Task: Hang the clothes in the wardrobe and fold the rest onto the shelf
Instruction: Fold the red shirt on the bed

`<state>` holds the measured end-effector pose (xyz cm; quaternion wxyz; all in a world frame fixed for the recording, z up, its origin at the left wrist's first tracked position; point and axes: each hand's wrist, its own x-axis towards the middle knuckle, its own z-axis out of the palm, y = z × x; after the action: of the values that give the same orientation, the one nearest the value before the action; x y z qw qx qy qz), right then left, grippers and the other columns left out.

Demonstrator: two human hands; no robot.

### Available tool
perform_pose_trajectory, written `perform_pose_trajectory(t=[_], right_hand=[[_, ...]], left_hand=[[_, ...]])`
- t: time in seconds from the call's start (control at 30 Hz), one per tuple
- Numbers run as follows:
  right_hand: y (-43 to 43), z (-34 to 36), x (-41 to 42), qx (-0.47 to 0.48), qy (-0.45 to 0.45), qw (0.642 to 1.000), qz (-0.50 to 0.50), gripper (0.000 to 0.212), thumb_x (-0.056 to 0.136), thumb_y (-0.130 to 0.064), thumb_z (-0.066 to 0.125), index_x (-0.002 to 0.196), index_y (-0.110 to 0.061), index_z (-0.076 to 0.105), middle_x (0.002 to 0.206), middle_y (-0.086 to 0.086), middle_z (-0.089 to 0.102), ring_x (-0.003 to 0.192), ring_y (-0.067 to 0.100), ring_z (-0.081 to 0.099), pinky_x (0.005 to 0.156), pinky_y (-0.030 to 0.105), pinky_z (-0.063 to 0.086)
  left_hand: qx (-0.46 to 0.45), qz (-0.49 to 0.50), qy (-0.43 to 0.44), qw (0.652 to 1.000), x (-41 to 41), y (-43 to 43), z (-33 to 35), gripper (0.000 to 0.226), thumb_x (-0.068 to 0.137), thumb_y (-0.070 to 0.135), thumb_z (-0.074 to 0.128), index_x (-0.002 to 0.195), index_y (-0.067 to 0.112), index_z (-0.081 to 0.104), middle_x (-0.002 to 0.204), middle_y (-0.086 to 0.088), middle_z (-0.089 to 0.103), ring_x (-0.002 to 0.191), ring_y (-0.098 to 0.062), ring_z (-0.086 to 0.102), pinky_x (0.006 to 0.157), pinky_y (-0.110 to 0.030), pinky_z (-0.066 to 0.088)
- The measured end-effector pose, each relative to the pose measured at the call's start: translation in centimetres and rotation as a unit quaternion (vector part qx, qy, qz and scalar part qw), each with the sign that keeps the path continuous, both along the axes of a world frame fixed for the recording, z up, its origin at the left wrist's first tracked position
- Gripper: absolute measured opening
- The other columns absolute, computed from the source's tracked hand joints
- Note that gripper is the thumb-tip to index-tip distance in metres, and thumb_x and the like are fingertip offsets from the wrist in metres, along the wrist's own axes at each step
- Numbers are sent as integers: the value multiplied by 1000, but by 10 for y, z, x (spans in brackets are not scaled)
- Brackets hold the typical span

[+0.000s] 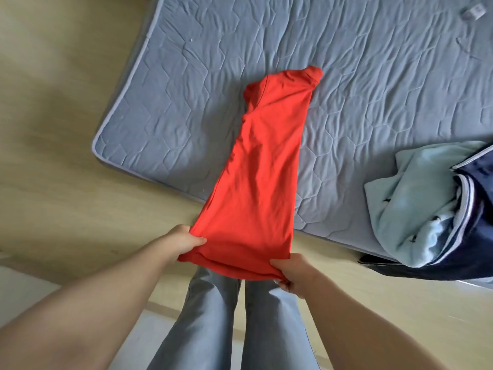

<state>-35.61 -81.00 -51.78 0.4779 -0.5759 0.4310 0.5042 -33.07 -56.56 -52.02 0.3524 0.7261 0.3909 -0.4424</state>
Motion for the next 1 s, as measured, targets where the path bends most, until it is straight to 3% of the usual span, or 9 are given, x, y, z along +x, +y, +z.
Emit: perform_pose_trajectory(t=[0.13,0.27,0.4,0.57,0.7,0.77,0.83,0.9,1.0], right_hand=[[3,12,-6,20,28,999,-34,13,90,-10,58,83,-10,47,60,6,41,43,13,40,36,17,32],[-1,-6,47,15,-12,990,-141,12,87,-11,60,81,-14,49,62,6,46,48,13,42,38,18,34],[-7,-21,122,16,-48,963,-263,13,87,-16,56,75,-18,51,61,2,54,55,15,49,40,18,38],[-16,-8,227,12,-124,933,-336,16,86,-19,55,71,-20,52,54,-1,57,58,14,52,54,26,39],[-21,6,301,45,-214,911,-349,17,89,-28,52,73,-23,52,61,-6,57,57,12,49,55,24,39],[-22,11,326,95,-263,894,-351,17,90,-42,48,83,-29,57,79,-10,55,59,8,49,57,22,41],[-24,10,341,110,-294,889,-333,22,90,-54,43,93,-39,58,103,-16,55,84,8,52,80,29,42],[-24,3,344,88,-298,893,-325,18,90,-56,44,91,-42,55,106,-19,52,95,8,49,89,33,36],[-23,-18,337,31,-279,910,-306,14,91,-45,49,102,-36,53,88,-21,50,80,3,48,72,27,42]], left_hand=[[23,79,-55,995,-6,-4,9,16,83,14,68,96,9,59,86,-12,64,60,-19,55,48,-23,42],[-61,263,-148,951,60,-20,-2,39,86,8,63,117,25,47,89,-8,59,58,-15,54,46,-22,44],[-128,277,-180,935,146,-42,-6,21,91,5,53,96,25,56,69,-2,54,43,-6,53,36,-11,37],[-184,318,-209,907,251,-69,10,20,93,11,52,77,22,55,70,0,54,57,-8,52,39,-13,46],[-243,353,-282,858,323,-85,25,15,94,10,49,96,21,58,82,1,60,63,-7,60,58,-23,49],[-298,291,-301,858,349,-90,24,39,96,15,44,131,32,43,119,4,58,103,-10,57,86,-36,41],[-303,178,-301,886,366,-95,18,61,97,23,44,145,43,14,150,14,29,134,-11,31,102,-47,25],[-281,107,-298,906,370,-96,8,68,96,25,44,146,44,0,155,17,12,139,-9,22,104,-46,20],[-225,27,-281,933,360,-93,-19,69,96,21,47,148,35,4,156,10,13,138,-10,24,98,-31,23]])
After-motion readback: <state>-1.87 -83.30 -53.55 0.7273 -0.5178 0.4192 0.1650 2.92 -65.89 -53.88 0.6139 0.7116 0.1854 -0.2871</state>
